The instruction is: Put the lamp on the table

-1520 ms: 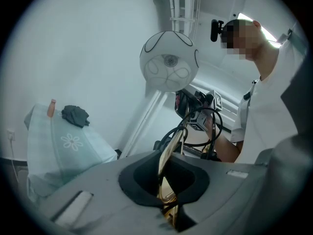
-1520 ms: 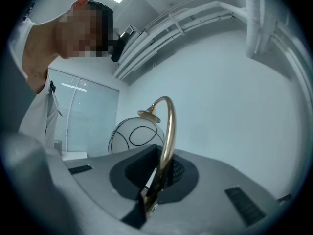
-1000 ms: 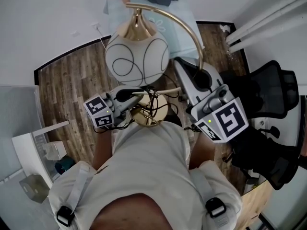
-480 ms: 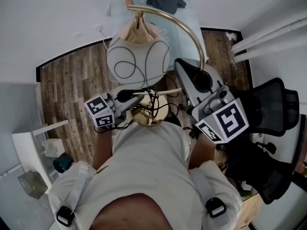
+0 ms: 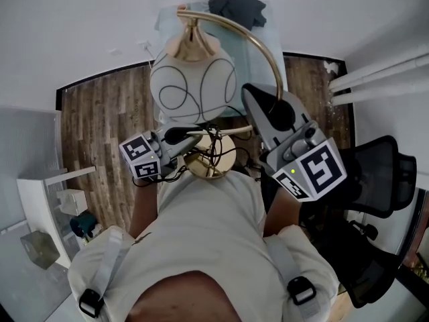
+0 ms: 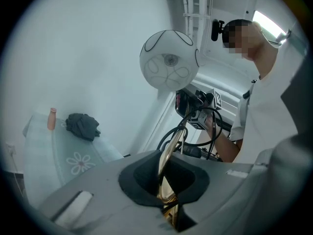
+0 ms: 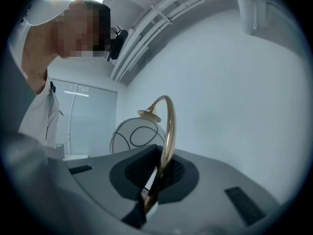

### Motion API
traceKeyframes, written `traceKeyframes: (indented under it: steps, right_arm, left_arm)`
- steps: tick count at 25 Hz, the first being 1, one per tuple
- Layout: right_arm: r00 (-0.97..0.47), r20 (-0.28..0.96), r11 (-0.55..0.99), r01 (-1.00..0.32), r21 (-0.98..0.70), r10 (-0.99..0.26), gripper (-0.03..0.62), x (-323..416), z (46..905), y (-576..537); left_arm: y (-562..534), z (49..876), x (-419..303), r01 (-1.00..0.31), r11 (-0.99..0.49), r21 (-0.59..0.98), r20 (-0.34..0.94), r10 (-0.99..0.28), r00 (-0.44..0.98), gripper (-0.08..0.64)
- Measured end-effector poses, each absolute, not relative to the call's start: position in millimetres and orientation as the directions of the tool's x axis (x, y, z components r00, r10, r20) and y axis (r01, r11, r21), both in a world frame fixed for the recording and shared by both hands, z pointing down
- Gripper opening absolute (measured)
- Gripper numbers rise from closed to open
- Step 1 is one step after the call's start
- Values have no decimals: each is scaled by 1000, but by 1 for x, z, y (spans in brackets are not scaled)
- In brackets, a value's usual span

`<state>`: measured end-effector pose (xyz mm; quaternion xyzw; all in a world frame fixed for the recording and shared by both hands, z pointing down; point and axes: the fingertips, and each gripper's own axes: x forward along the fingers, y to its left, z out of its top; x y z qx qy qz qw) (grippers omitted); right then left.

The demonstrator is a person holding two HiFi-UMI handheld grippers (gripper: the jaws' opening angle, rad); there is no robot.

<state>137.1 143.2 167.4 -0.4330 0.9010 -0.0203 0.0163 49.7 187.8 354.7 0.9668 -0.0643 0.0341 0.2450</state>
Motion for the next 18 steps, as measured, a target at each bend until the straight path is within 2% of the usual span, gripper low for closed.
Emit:
traceKeyframes:
  steps: [18]
  right_arm:
    - [-688,-42,689,-722,-60,-724,2,180,159,97]
  left_arm:
    - [145,349,96,-213,-864,455,110,-183,977,15]
